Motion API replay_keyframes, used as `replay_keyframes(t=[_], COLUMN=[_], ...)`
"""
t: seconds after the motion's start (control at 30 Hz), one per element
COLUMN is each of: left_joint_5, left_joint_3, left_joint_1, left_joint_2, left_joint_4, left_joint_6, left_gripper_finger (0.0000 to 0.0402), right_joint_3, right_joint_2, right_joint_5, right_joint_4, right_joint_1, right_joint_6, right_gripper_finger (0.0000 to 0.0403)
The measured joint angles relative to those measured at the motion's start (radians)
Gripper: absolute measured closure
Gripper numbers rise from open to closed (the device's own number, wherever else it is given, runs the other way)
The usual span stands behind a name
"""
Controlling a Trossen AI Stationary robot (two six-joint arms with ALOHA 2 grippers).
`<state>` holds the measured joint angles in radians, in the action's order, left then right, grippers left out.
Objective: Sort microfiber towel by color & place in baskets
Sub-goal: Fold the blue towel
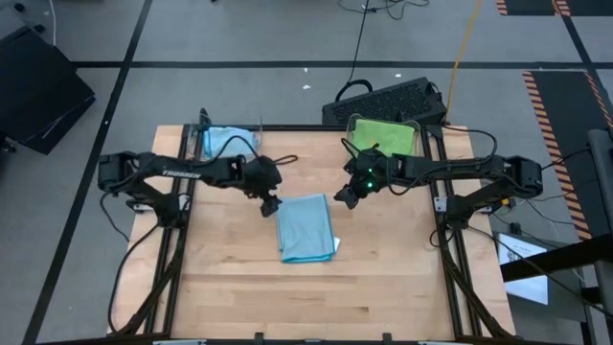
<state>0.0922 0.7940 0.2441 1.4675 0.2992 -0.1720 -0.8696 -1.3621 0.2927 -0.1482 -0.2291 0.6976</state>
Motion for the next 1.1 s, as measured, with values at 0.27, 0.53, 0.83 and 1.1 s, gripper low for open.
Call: replay_keyframes(t=[0.27,0.53,0.83,1.1], left_joint_5=[0.085,0.117,0.097,0.091], left_joint_3=[0.001,0.004,0.004,0.003], left_joint_1=[0.055,0.051,0.003,-0.048], left_joint_2=[0.112,0.203,0.213,0.214], left_joint_4=[-0.037,-0.048,-0.031,-0.028], left_joint_6=[0.108,0.121,0.179,0.263], left_gripper_finger=[0.0128,0.0131,0.0236,0.0337], right_joint_3=[0.0,0.0,0.0,-0.033], right_joint_2=[0.0,0.0,0.0,-0.108], right_joint_5=[-0.034,-0.111,-0.168,-0.134], right_joint_4=[-0.006,-0.007,0.002,0.075], right_joint_1=[0.0,-0.001,-0.011,-0.027], right_joint_6=[-0.003,0.011,0.038,-0.1], right_gripper_finger=[0.0291,0.0291,0.0291,0.0276])
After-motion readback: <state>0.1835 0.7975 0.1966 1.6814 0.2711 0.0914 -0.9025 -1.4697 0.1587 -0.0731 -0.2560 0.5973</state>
